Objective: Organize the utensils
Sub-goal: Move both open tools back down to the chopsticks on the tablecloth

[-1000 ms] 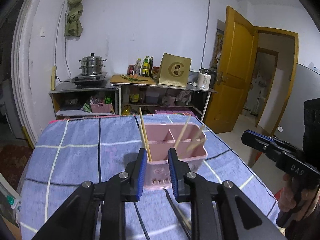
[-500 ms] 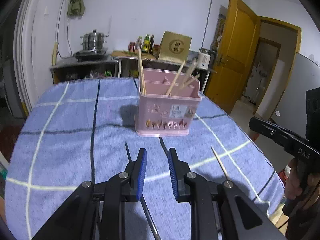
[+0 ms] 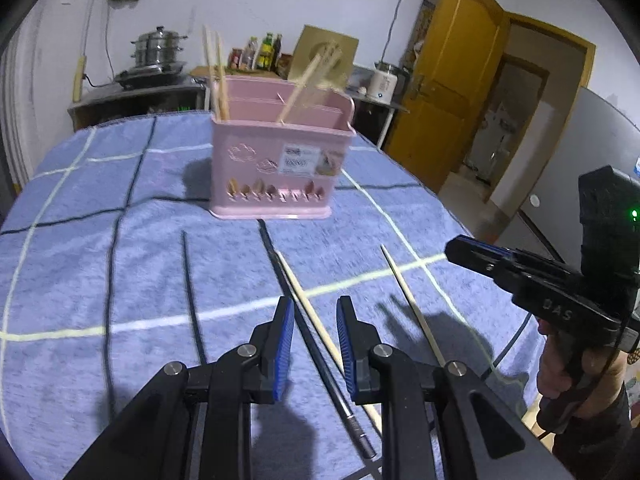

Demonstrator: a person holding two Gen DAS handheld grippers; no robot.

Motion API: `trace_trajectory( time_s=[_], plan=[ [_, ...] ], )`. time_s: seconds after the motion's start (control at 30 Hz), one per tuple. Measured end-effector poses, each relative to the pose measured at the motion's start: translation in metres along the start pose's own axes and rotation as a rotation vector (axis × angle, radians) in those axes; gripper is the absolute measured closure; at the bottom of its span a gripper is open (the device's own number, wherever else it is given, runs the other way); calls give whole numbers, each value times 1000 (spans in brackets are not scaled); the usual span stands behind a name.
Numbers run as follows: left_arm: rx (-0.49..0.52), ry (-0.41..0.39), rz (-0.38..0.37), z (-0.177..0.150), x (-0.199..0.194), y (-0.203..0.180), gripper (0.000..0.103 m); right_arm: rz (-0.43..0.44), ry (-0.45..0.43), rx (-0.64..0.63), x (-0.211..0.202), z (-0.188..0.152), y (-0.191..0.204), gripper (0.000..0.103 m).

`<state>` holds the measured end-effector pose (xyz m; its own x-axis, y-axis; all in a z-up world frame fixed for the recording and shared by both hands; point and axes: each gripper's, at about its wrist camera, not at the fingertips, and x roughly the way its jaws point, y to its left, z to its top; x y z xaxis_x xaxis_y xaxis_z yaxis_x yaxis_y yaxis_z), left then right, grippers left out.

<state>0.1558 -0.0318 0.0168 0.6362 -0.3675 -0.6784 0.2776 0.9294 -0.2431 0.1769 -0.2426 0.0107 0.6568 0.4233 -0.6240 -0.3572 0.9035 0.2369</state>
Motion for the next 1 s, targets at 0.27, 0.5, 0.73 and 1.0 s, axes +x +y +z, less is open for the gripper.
trace_trajectory(
  time_s=[0.27,0.5,0.73,1.0],
  plan=[
    [-33,103,-20,-11,40,-9,81,-23,62,22,19,-12,-14,90],
    [-72,152,-28,-14,57,-8,81,-21,72,28,24,-14,-19,90],
    [-88,177,4,-12,67,-9,81,-28,93,24,32,-14,-19,90],
    [-98,175,22,1,81,-7,81,-40,136,27,47,-15,-22,90]
  ],
)
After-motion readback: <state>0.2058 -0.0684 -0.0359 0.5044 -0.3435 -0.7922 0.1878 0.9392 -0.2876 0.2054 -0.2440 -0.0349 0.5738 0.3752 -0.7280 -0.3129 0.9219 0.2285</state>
